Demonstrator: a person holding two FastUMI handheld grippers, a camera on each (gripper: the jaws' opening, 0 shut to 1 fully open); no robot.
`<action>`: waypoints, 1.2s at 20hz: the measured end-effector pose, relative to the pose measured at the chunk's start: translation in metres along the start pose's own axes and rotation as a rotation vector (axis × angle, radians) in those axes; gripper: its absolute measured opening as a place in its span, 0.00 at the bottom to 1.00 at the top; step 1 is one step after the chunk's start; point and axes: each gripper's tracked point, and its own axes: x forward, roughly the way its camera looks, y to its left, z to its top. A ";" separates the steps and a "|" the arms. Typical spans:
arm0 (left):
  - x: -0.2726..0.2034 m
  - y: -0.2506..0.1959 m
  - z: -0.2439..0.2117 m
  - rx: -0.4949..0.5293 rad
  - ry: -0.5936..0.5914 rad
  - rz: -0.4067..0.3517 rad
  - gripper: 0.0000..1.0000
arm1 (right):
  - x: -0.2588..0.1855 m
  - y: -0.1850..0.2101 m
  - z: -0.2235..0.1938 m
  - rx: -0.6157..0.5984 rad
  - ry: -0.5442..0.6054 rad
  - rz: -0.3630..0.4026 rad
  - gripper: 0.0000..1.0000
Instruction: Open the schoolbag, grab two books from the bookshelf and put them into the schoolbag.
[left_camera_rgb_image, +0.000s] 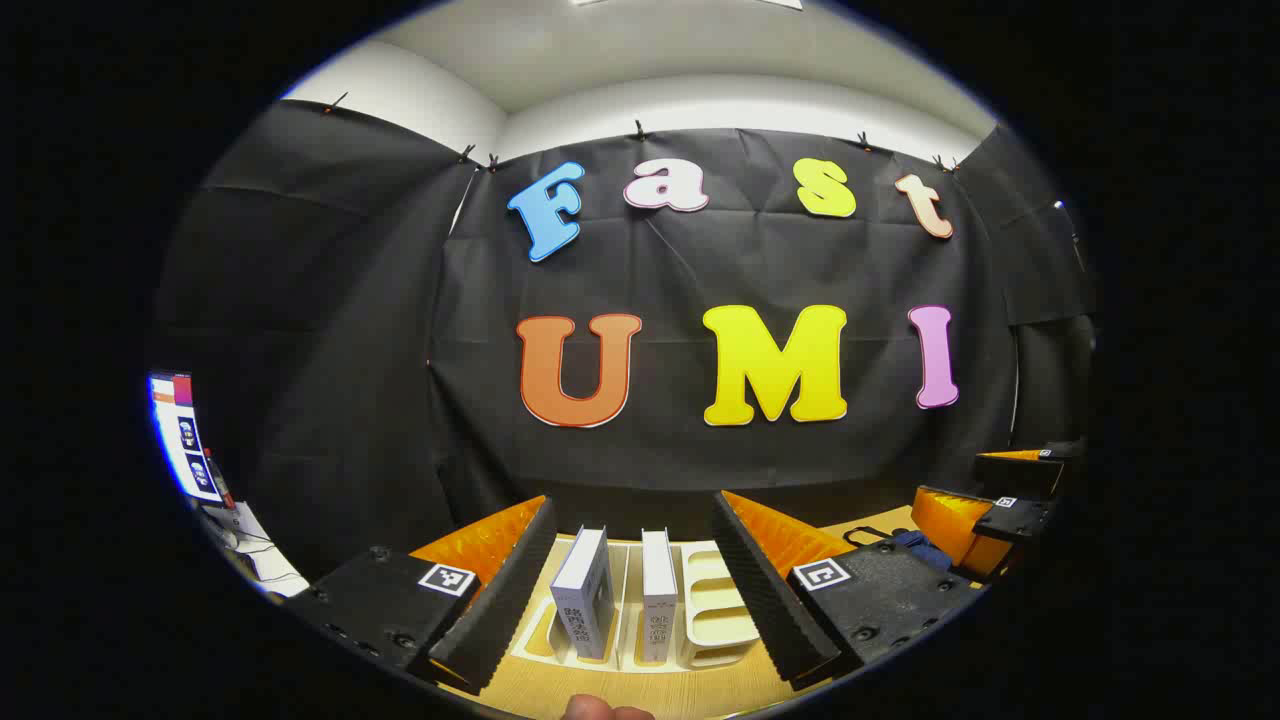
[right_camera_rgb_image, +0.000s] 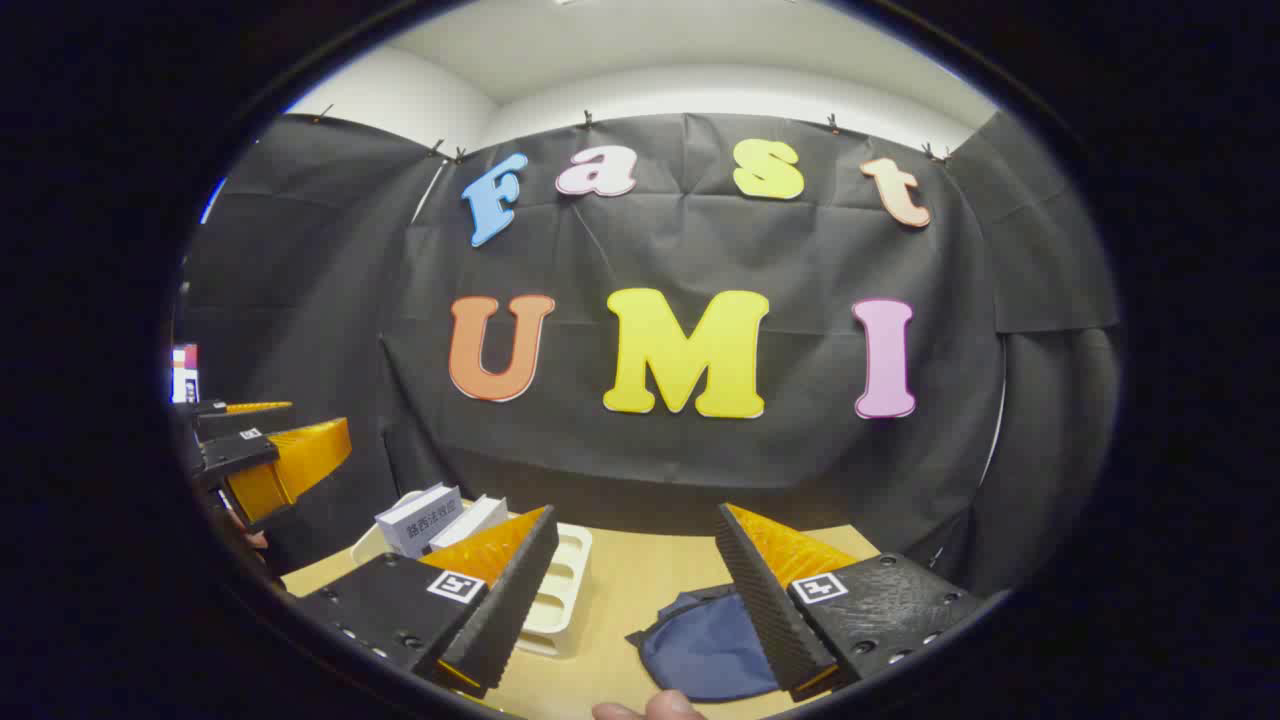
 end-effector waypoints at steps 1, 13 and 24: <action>0.000 -0.002 -0.001 0.000 0.004 -0.003 0.99 | 0.000 -0.001 -0.001 0.000 0.007 -0.002 0.95; 0.004 -0.011 -0.005 0.002 0.021 -0.029 0.99 | 0.006 -0.020 -0.021 -0.029 0.081 -0.030 0.95; 0.008 -0.008 -0.007 0.005 0.028 -0.022 0.99 | 0.015 -0.022 -0.056 -0.056 0.196 -0.013 0.95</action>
